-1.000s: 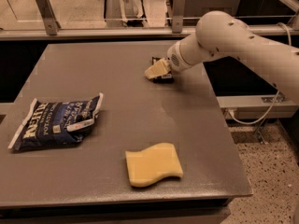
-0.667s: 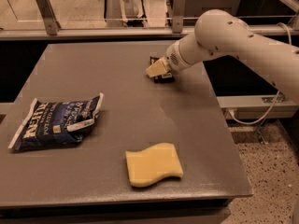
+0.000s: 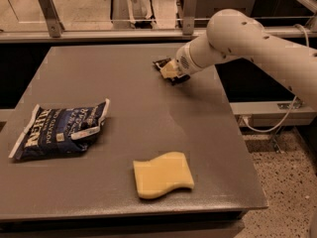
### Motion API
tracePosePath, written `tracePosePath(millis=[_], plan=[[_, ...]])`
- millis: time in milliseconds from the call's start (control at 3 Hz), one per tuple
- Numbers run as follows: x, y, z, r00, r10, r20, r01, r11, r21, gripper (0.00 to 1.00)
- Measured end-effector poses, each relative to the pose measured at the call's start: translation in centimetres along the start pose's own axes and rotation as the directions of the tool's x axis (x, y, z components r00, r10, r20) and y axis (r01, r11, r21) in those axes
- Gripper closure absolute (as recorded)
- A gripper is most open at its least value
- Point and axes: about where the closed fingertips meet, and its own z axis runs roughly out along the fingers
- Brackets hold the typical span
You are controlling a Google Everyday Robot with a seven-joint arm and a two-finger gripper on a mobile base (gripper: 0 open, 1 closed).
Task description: Move rxbar chocolate near blue chip bag
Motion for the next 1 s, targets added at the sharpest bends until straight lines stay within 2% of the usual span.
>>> tracePosePath(millis=[333,667,1000], plan=[[-0.1,0.0,-0.1,1.0,0.0,0.0,0.0,1.0,0.0,1.0],[-2.6,1.2,-1.7,0.997,-0.056,0.058,0.059,0.9966,-0.057,1.0],[-6.7,3.3,-4.7,0.976,-0.125,0.176,0.155,0.9735,-0.168,1.0]])
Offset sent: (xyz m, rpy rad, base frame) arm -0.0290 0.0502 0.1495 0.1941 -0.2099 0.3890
